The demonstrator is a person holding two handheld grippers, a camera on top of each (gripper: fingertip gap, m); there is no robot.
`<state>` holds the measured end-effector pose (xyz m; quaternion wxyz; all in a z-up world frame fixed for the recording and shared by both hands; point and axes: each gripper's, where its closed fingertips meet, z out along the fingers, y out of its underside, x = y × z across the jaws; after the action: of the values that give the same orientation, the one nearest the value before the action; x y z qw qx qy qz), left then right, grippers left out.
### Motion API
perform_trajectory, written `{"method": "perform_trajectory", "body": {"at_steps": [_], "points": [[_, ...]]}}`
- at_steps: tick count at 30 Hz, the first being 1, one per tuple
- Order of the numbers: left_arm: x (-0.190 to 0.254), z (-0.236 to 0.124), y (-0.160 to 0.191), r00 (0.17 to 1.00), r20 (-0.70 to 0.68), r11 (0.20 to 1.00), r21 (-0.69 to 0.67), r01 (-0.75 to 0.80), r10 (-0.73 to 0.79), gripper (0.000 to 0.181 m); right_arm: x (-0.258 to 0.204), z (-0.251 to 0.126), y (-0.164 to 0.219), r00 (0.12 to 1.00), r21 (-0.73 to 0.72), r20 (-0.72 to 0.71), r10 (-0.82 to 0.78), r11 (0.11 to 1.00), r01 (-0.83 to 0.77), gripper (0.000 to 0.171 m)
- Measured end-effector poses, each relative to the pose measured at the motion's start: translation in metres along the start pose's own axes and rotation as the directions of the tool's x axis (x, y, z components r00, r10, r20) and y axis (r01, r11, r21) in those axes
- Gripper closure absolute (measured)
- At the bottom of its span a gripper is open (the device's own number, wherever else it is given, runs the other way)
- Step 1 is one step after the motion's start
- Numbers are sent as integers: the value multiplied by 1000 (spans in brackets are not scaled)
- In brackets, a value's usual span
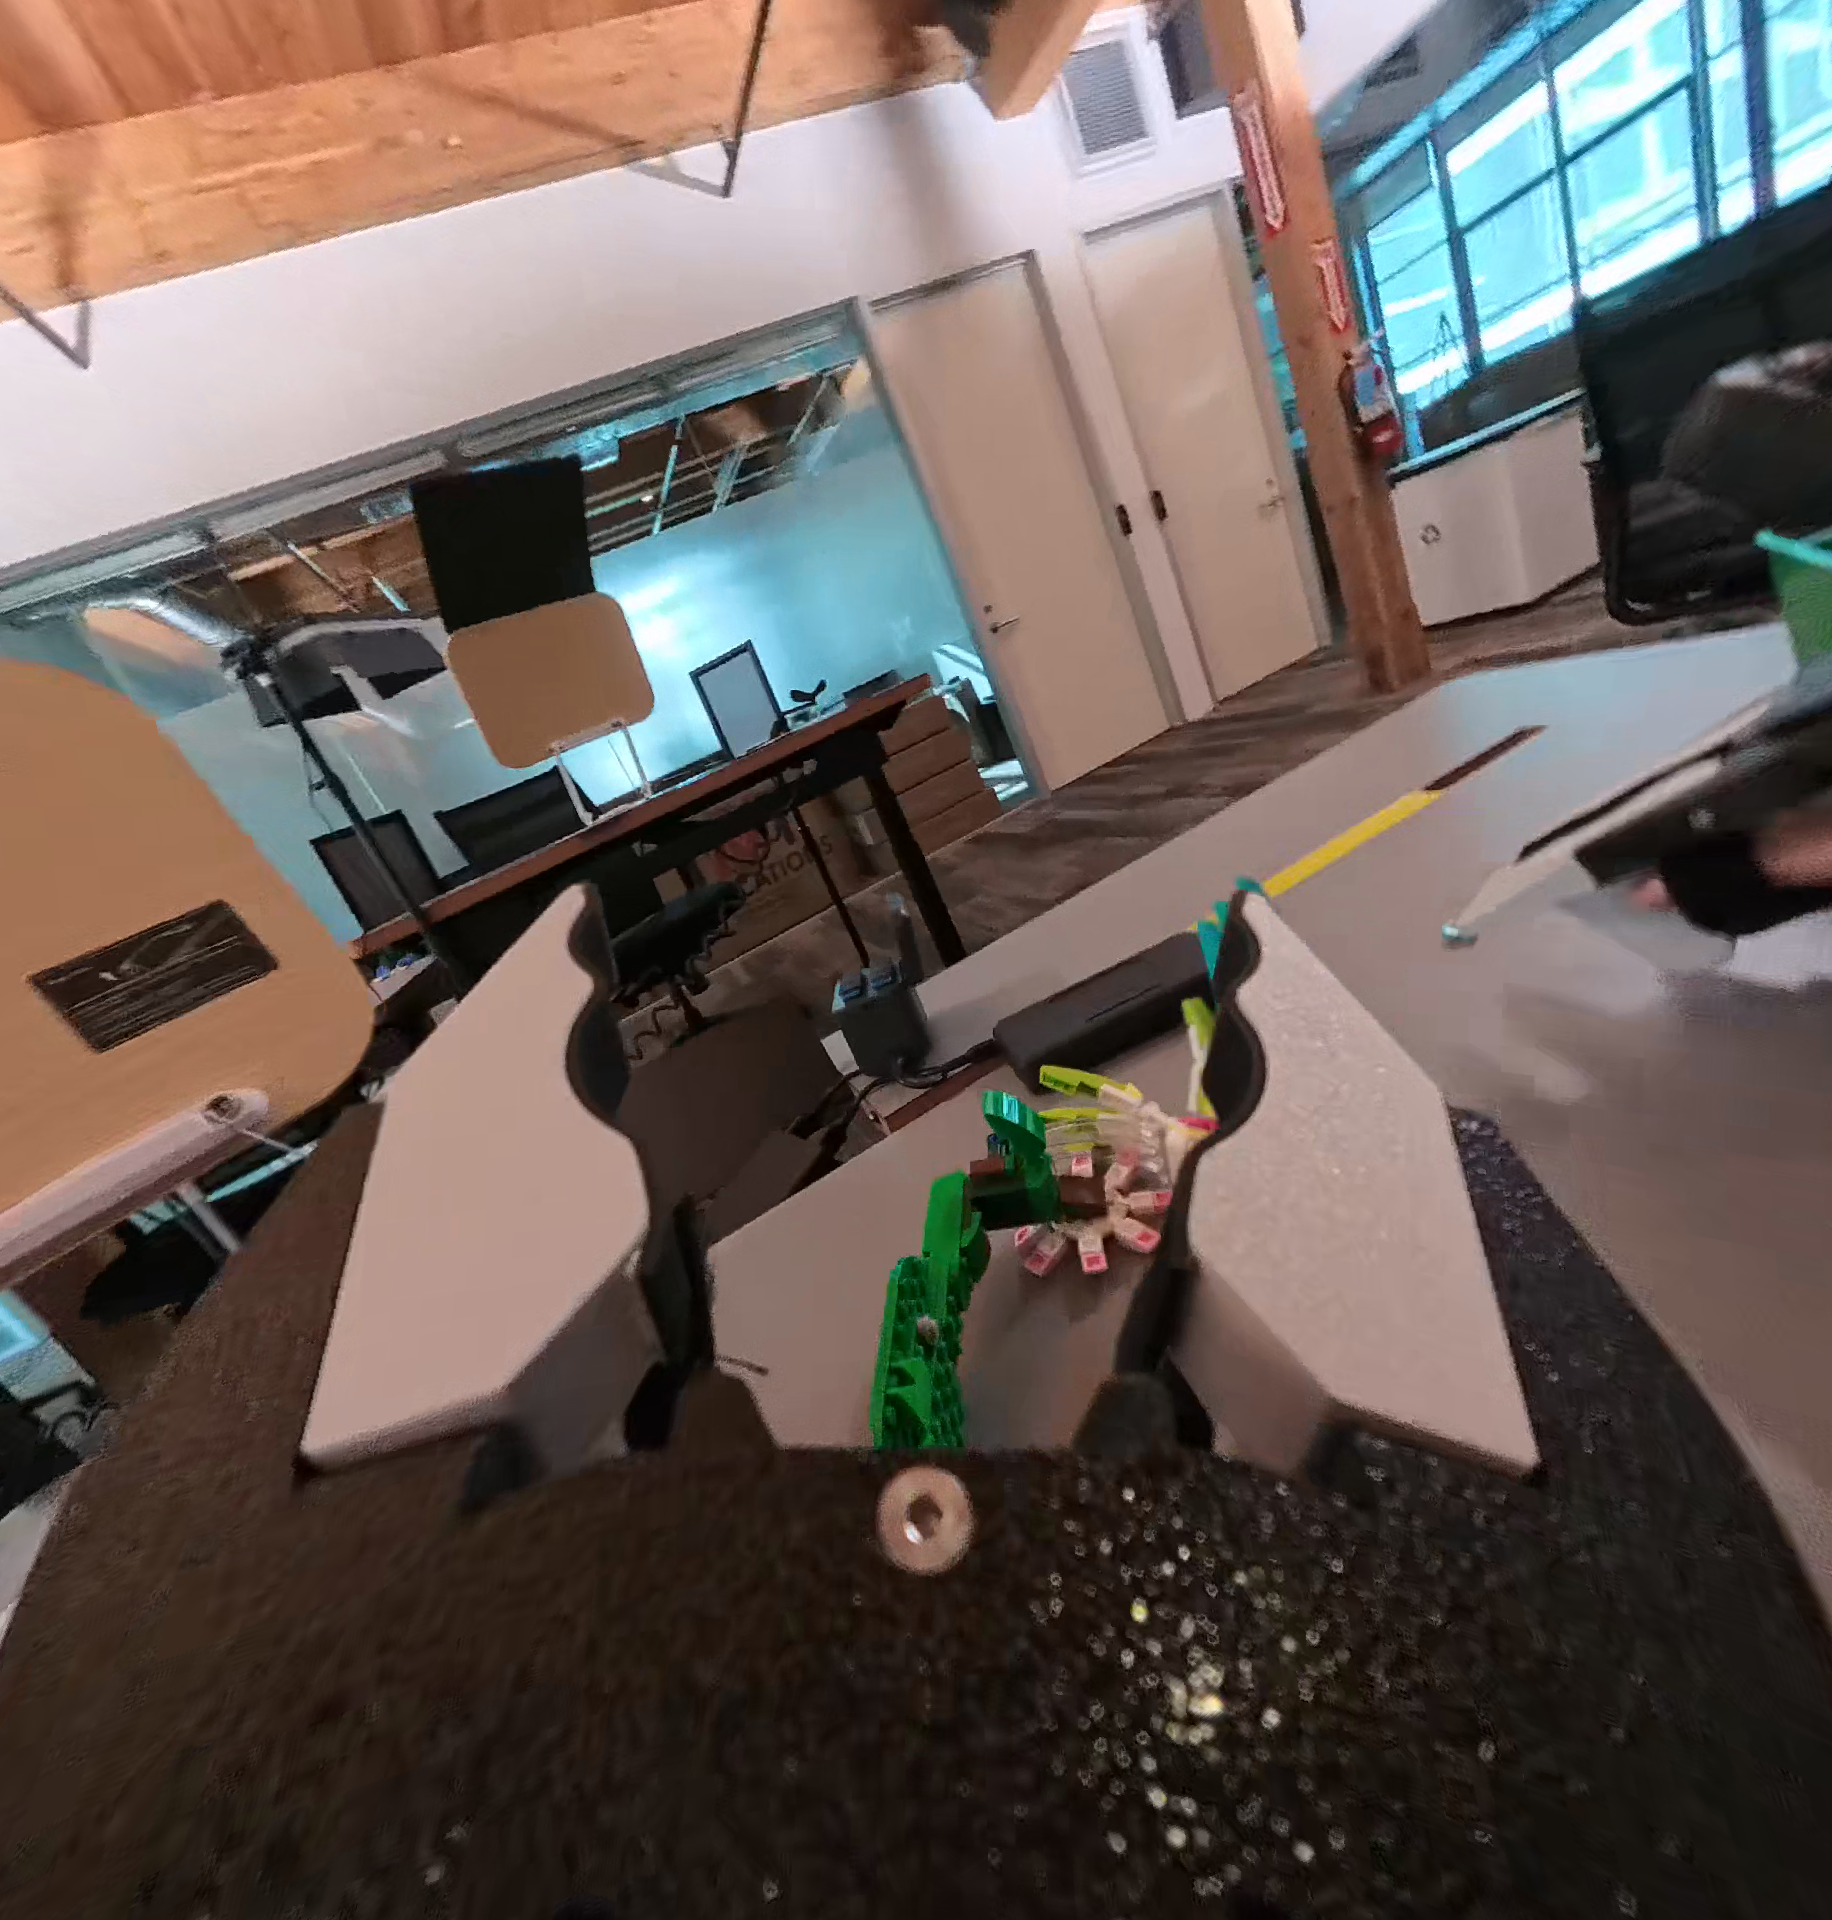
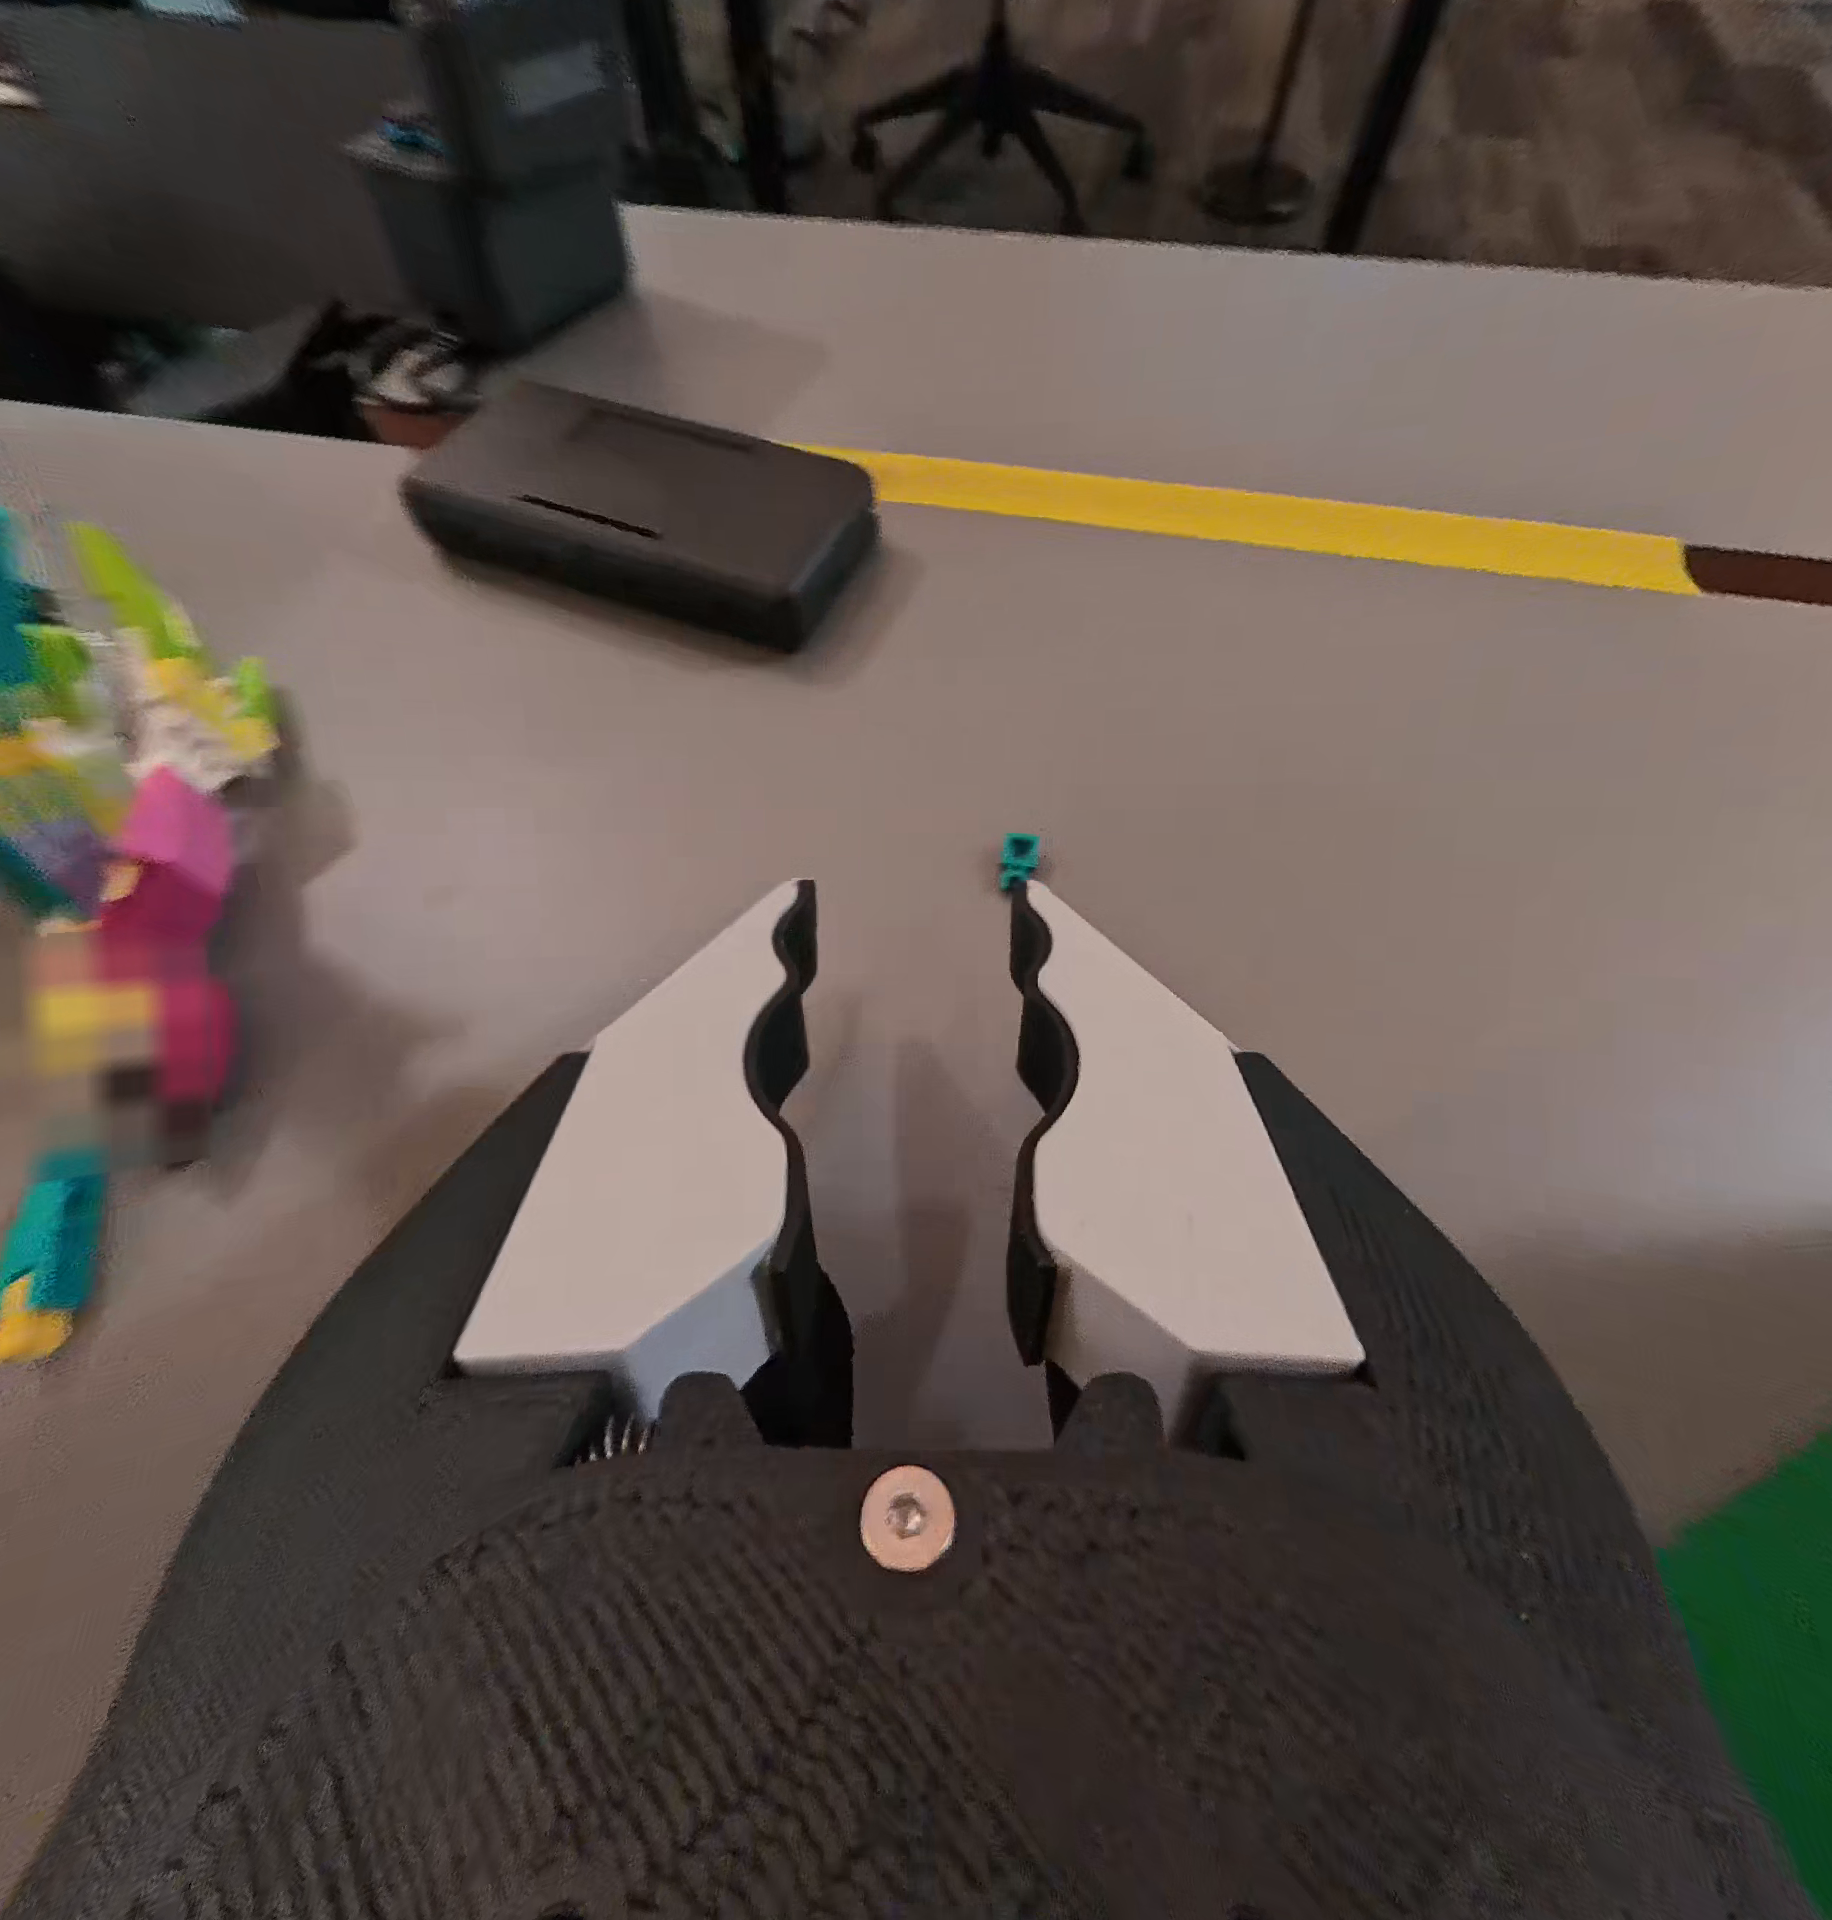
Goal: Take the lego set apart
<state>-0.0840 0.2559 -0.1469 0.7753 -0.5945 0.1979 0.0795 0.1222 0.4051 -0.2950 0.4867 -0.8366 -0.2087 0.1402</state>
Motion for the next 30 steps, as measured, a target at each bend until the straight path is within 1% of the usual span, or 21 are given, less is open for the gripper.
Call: {"method": "perform_trajectory", "body": {"at_steps": [2, 3, 5, 8, 10, 11, 14, 18, 19, 20, 22, 24, 25, 27, 28, 30], "points": [[1, 4, 15, 1000, -15, 1000, 2, 7, -7, 70, 11, 10, 5, 998, -63, -54, 15, 998, -19, 136], [2, 2, 18, 999, -18, 999, 20, 29, -29, 72, 13, 14, 9, 998, -91, -64, 27, 995, -33, 136], [6, -6, 22, 996, -37, 995, 50, 86, -84, 75, 17, 18, 11, 996, -115, -78, 41, 992, -50, 142], [6, -18, 6, 991, -71, 989, 80, 121, -116, 76, 18, 22, 14, 996, -146, -76, 47, 988, -57, 143], [3, -25, 2, 980, -80, 973, 126, 193, -184, 77, 19, 25, 17, 995, -169, -81, 49, 984, -62, 142], [5, -23, 6, 971, -97, 966, 117, 230, -220, 77, 21, 26, 16, 995, -169, -89, 44, 984, -59, 142], [12, -15, 29, 951, -125, 959, 6, 285, -282, 71, 24, 31, 15, 994, -176, -107, 20, 984, -39, 142], [7, -16, 28, 941, -121, 947, 22, 321, -316, 71, 27, 35, 12, 994, -177, -108, 16, 984, -35, 148], [7, -16, 29, 939, -124, 945, 20, 327, -322, 71, 27, 35, 12, 994, -176, -108, 19, 984, -38, 153], [8, -15, 30, 937, -125, 943, 12, 331, -327, 71, 26, 35, 12, 995, -177, -100, 15, 984, -33, 165], [9, -14, 32, 935, -129, 943, 2, 333, -330, 70, 23, 36, 12, 996, -181, -88, -12, 983, -4, 165], [10, -14, 33, 933, -131, 941, 0, 337, -334, 70, 15, 35, 12, 998, -179, -46, -48, 983, 39, 165], [9, -13, 33, 932, -130, 940, -1, 342, -339, 70, 11, 34, 7, 997, -147, -31, -70, 987, 65, 166], [7, -13, 34, 926, -125, 934, -2, 358, -355, 70, -4, 24, -16, 991, 3, 27, -129, 992, 129, 166], [6, -13, 35, 922, -123, 929, -2, 369, -367, 71, -18, 15, -28, 986, 72, 82, -147, 987, 141, 166], [5, -12, 38, 912, -126, 920, -16, 392, -391, 74, -65, -15, -65, 957, 220, 212, -197, 964, 150, 166]]}}
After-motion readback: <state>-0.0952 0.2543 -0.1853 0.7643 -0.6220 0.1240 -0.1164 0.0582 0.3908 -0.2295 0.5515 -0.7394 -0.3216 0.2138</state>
